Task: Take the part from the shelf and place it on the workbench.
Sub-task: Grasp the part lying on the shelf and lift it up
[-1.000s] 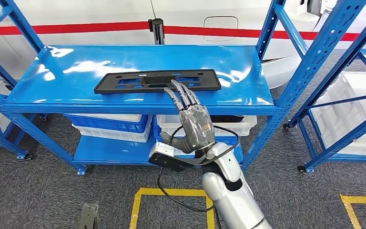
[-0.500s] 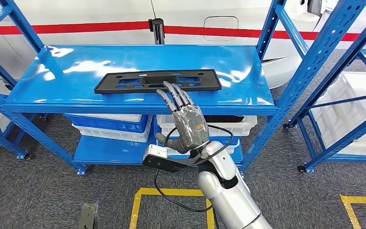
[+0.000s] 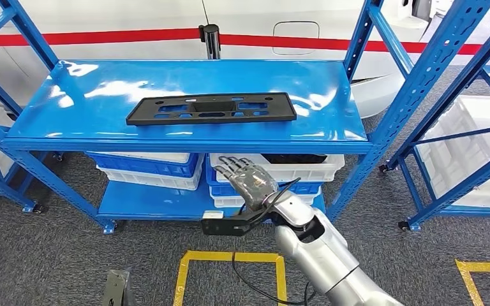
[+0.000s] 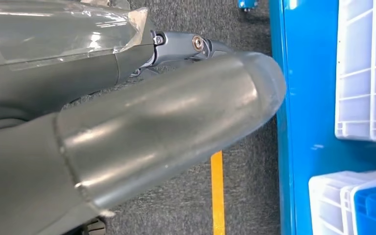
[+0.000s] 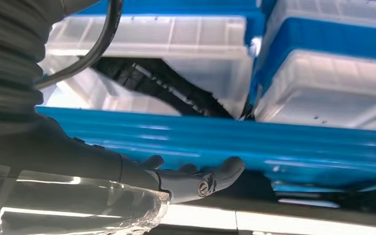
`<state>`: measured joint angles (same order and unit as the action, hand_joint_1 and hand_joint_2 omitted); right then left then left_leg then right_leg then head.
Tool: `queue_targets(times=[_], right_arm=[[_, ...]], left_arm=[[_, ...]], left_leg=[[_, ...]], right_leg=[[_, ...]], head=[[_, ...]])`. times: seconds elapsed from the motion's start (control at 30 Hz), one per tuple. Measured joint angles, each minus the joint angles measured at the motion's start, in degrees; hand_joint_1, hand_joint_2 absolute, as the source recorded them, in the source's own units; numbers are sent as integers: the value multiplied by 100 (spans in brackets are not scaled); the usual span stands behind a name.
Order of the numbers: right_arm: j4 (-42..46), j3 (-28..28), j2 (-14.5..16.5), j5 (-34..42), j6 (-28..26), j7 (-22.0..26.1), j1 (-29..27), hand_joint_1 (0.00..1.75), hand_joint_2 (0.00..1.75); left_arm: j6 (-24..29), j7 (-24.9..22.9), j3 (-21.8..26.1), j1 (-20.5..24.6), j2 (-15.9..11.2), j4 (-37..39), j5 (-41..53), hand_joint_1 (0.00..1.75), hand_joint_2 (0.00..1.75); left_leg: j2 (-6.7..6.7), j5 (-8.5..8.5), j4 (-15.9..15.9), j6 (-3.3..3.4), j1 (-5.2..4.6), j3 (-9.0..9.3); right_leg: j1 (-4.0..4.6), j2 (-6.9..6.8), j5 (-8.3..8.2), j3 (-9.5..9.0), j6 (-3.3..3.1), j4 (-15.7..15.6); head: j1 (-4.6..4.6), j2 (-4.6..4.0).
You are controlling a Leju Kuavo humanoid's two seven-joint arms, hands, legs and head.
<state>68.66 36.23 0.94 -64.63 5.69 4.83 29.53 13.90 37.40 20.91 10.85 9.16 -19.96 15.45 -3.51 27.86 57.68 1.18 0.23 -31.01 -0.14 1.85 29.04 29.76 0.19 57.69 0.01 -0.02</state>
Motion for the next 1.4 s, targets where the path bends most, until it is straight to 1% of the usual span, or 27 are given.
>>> queue_targets(times=[0.1,0.13,0.33,0.57,0.73,0.93,1.07,1.17,1.33,1.37,1.4], right_arm=[[156,-50,-38,67,-896,100,63,0,175],[219,-61,-25,80,-1096,125,75,0,175],[349,-64,20,79,-1506,250,59,0,175],[480,-91,262,259,-2710,570,-295,0,175],[624,-168,364,609,-3198,805,-640,0,175],[635,-189,491,962,-3336,988,-924,0,175],[609,-202,594,1173,-3304,1073,-963,0,175],[484,-197,752,1266,-3229,1103,-939,0,175],[140,-158,1077,1282,-3076,1082,-789,0,175],[87,-155,1144,1276,-3051,1069,-748,0,175],[44,-154,1207,1269,-3029,1058,-711,0,175]], left_arm=[[-4,130,91,-9,-2,0,-41,0,0],[-6,155,104,-10,-2,0,-42,0,0],[-13,205,164,-9,-2,0,-40,0,0],[-66,262,256,-14,-2,0,-35,0,0],[-164,267,261,-14,13,-16,33,0,0],[-325,271,258,-17,81,-198,-3,0,0],[-307,271,237,-23,108,-320,-130,0,0],[-241,271,236,-22,125,-406,-365,0,0],[-178,271,265,-29,131,-464,-800,0,0],[-184,271,280,-31,132,-472,-853,0,0],[-192,272,298,-36,135,-480,-891,0,0]], left_leg=[[2,0,0,0,0,1],[1,1,0,0,1,2],[3,1,-2,0,2,2],[1,1,-2,0,1,1],[2,1,-2,0,0,1],[2,1,-2,0,0,2],[2,0,-2,0,1,2],[3,1,-3,0,2,1],[-4,18,34,31,-8,-21],[-2,9,12,46,-9,-14],[10,-18,-47,68,15,16]], right_leg=[[0,1,0,0,0,0],[0,1,1,0,0,0],[2,1,1,1,0,0],[2,1,1,1,0,0],[1,1,1,2,0,-1],[1,1,1,1,0,-1],[2,1,1,0,0,0],[3,1,1,0,0,0],[-32,2,-5,6,11,-16],[-26,4,-11,2,20,-30],[-11,-2,-6,5,28,-32]], head=[[-1,0],[-2,0],[-1,0],[-1,0],[0,0],[-1,0],[-1,0],[-1,0],[-4,0],[-4,0],[-4,0]])
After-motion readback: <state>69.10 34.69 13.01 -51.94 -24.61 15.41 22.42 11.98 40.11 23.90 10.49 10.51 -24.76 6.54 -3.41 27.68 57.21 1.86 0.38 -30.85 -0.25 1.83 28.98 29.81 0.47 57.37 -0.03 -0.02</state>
